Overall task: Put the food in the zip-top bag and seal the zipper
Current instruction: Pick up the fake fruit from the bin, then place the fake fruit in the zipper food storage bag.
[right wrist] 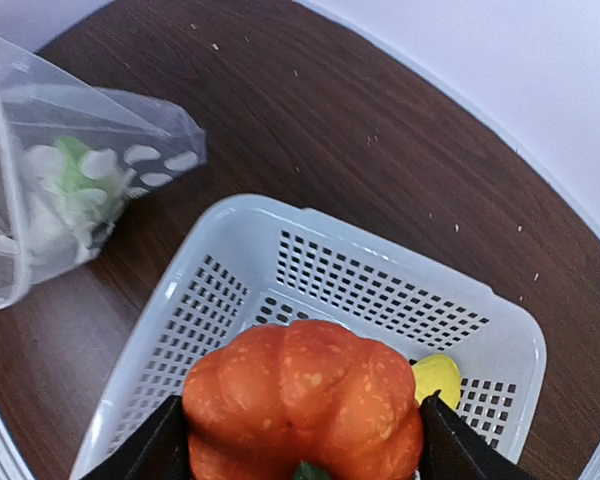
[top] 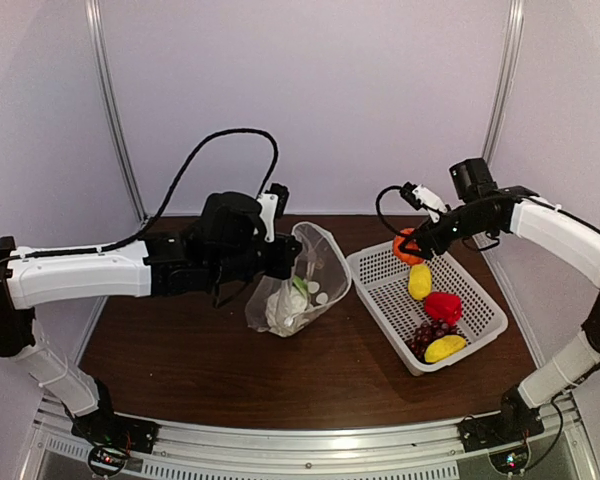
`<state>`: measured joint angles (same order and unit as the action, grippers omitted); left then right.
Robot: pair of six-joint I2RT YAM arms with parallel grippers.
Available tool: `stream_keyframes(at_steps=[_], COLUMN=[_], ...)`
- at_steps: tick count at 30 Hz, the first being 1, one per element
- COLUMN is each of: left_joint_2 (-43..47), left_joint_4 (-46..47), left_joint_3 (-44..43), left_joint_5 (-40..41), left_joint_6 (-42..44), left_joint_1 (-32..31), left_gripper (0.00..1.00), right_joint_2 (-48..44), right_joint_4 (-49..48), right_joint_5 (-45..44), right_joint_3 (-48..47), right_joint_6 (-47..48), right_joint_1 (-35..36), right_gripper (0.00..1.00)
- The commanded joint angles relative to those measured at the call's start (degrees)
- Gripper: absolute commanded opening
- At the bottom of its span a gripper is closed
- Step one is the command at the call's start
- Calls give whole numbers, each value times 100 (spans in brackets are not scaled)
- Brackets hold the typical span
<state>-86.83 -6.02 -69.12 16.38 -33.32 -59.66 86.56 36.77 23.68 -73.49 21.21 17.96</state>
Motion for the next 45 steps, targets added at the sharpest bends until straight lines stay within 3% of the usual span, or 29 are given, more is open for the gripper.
stream_keyframes(at_steps=[1,7,16,21,23,24,25,28,32,38,44,45], left_joint_2=[-227,-459,-429,-413,-413,-402,-394,-319,-152,-116,-118,-120], left_joint_4=[284,243,221,247,257,255,239,185,264,281,286,274], left_joint_3=[-226,-426,-566,-580,-568,-560,-551,-514,-331,-286,-294,-295], left_joint_5=[-97,-181,-212,-247,-238,-231,-220,-117,60,85,104,110], left_joint_6=[-60,-210,-422,-498,-512,-521,-530,-526,-532,-522,-489,-484], left_joint_1=[15,8,10,14,7,9,17,14,14,20,31,28], left_gripper=[0,0,0,0,0,0,0,0,0,0,0,0], right_joint_2=[-860,-1208,-366,250,634,763,862,939,473,33,346,415], right_joint_4=[445,308,-208,-574,-521,-498,-423,18,-20,-203,-279,-253], right_joint_5=[1270,2328,2747,2251,1990,1722,1570,1488,1009,-509,-158,-62], right_joint_3=[79,71,-383,-772,-1042,-1155,-1300,-1666,-1494,-763,-308,-325], right_joint_6=[-133,-405,-875,-1412,-1621,-1732,-1740,-1506,-1523,-1747,-1800,-1770], right_joint_1=[69,857,1526,1902,2002,2053,2084,2081,1996,1905,1885,1880], right_gripper=[57,58,59,57,65,77,97,100,100,100,73,59])
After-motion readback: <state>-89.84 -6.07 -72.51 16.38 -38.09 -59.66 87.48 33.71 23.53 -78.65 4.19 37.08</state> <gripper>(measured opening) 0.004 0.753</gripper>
